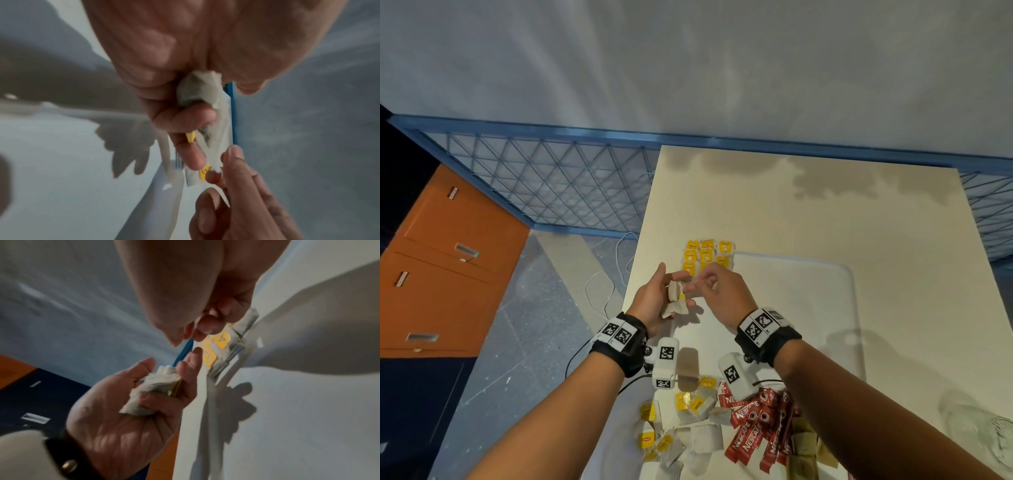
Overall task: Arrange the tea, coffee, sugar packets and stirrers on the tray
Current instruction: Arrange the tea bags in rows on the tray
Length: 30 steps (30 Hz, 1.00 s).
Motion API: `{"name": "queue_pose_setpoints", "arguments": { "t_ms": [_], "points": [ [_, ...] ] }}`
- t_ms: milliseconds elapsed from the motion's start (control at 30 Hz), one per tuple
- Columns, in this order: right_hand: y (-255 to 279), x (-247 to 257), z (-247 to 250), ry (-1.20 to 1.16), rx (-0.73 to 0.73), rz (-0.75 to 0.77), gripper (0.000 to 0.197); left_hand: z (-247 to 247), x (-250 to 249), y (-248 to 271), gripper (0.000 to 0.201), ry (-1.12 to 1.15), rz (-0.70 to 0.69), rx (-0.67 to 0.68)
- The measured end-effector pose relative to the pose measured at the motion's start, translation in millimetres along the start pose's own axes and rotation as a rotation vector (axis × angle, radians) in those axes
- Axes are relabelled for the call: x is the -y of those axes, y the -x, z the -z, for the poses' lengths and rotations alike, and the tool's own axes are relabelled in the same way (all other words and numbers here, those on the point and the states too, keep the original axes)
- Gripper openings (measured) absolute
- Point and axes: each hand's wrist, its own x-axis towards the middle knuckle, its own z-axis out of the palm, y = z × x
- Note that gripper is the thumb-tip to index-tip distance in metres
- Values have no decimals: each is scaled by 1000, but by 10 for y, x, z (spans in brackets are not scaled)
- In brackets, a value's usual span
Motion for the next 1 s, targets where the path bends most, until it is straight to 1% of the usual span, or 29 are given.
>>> {"name": "queue_pose_setpoints", "arguments": {
  "t_ms": [67,167,200,267,333,400,433,500,667,800,933,1000],
  "points": [
    [127,86,54,-42,54,101,9,16,5,40,69,-12,10,44],
    [251,147,113,-118,193,200,26,-4,34,85,85,-30,11,126],
    [270,154,113,-102,226,213,29,-23,33,120,89,-25,12,150],
    [306,166,123,21,243,258,34,-57,45,177,93,-37,12,187],
    [344,196,134,106,247,291,33,-67,82,181,97,-71,12,224],
    [385,200,155,132,234,292,21,-76,101,191,99,-97,21,231],
    [404,182,156,140,216,289,15,-73,106,194,98,-101,29,214],
    [438,123,156,133,174,278,11,-70,103,214,96,-108,34,188],
    [546,21,175,17,101,269,11,-74,94,310,77,-69,2,196],
    [639,-27,223,-45,0,261,10,-99,114,366,54,-36,-49,207],
    [712,-63,262,-74,-80,252,9,-106,165,394,45,1,-53,197],
    [739,-94,263,-84,-110,269,10,-127,188,415,42,-18,-48,196]
  ]
}}
